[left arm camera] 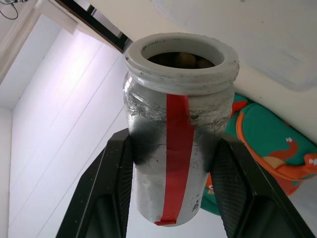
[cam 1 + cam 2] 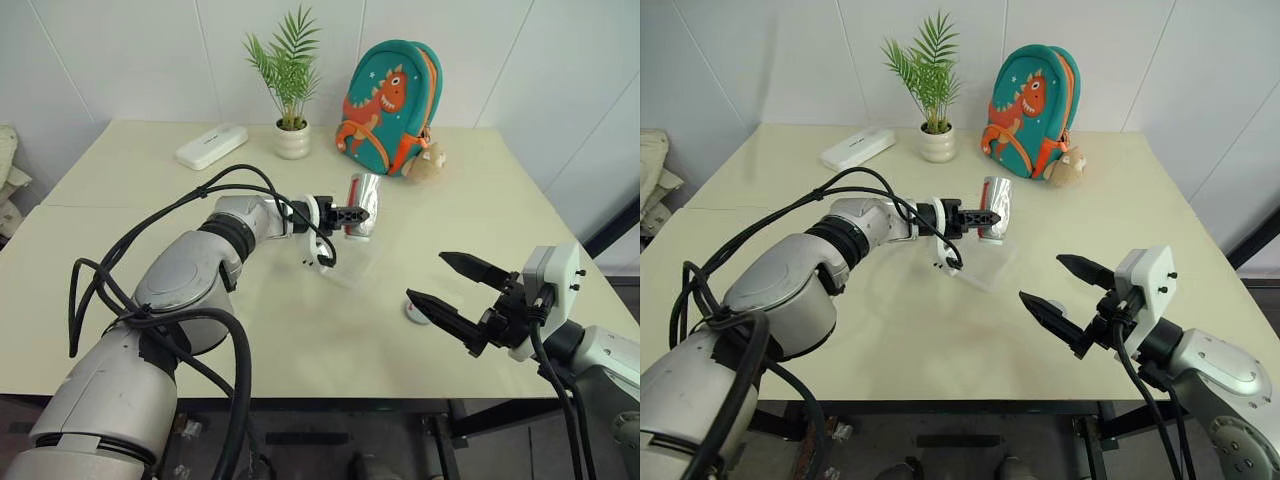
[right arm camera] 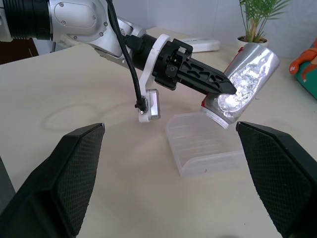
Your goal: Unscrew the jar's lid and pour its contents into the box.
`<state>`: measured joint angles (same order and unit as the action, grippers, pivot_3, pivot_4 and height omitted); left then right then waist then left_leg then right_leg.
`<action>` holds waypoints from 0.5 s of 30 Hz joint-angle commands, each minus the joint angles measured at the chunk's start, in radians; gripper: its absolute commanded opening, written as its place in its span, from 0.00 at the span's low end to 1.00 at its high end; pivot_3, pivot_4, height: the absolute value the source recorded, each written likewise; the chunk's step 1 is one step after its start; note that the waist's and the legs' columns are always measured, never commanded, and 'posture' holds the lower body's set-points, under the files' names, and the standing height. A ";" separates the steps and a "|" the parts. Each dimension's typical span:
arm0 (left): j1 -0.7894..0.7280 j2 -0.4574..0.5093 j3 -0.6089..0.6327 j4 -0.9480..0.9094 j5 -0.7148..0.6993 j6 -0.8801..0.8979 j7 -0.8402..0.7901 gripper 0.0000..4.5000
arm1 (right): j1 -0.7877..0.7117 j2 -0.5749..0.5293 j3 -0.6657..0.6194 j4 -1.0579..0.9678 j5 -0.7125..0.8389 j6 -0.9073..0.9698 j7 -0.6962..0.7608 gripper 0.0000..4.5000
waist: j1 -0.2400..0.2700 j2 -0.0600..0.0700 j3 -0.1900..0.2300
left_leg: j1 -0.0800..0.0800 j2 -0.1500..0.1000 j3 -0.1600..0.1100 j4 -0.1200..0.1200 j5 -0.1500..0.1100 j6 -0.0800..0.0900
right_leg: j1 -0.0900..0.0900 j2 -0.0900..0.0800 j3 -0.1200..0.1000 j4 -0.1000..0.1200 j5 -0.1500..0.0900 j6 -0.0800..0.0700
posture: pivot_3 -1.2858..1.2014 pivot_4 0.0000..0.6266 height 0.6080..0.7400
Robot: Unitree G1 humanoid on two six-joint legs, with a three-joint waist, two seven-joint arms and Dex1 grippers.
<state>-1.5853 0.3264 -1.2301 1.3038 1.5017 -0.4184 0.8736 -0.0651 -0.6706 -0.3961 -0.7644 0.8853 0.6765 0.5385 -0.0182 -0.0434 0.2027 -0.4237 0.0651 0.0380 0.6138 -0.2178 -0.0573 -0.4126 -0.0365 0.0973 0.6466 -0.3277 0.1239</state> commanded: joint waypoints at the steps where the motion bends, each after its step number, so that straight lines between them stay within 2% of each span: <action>1: -0.039 0.000 -0.014 -0.006 0.016 0.062 0.044 0.42 | -0.027 -0.021 -0.001 0.000 0.009 -0.025 0.003 0.99 | 0.005 0.000 0.000 | 0.000 0.000 0.000 0.000 0.000 0.000 | 0.000 0.000 0.000 0.000 0.000 0.000 | 0.52 0.24 1.00; 8: -0.031 -0.012 -0.020 -0.002 0.030 0.216 0.089 0.42 | -0.071 -0.037 0.029 0.040 -0.009 -0.030 0.018 0.99 | 0.027 0.000 0.000 | 0.000 0.000 0.001 0.001 0.000 0.000 | 0.000 0.000 0.001 0.001 0.000 0.000 | 0.52 0.24 1.00; 15: -0.004 -0.017 -0.059 -0.005 0.058 0.279 0.158 0.42 | -0.096 -0.038 0.051 0.061 -0.021 -0.038 0.029 0.99 | 0.042 0.000 0.000 | 0.000 0.000 0.001 0.002 0.000 0.000 | -0.001 0.000 0.001 0.002 0.000 0.000 | 0.52 0.24 1.00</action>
<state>-1.5827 0.3124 -1.2858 1.3057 1.5529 -0.1630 1.0009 -0.1510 -0.6966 -0.3415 -0.6957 0.8631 0.6592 0.5567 0.0234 -0.0434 0.2028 -0.4233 0.0650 0.0395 0.6157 -0.2178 -0.0574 -0.4133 -0.0365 0.0982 0.6490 -0.3276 0.1240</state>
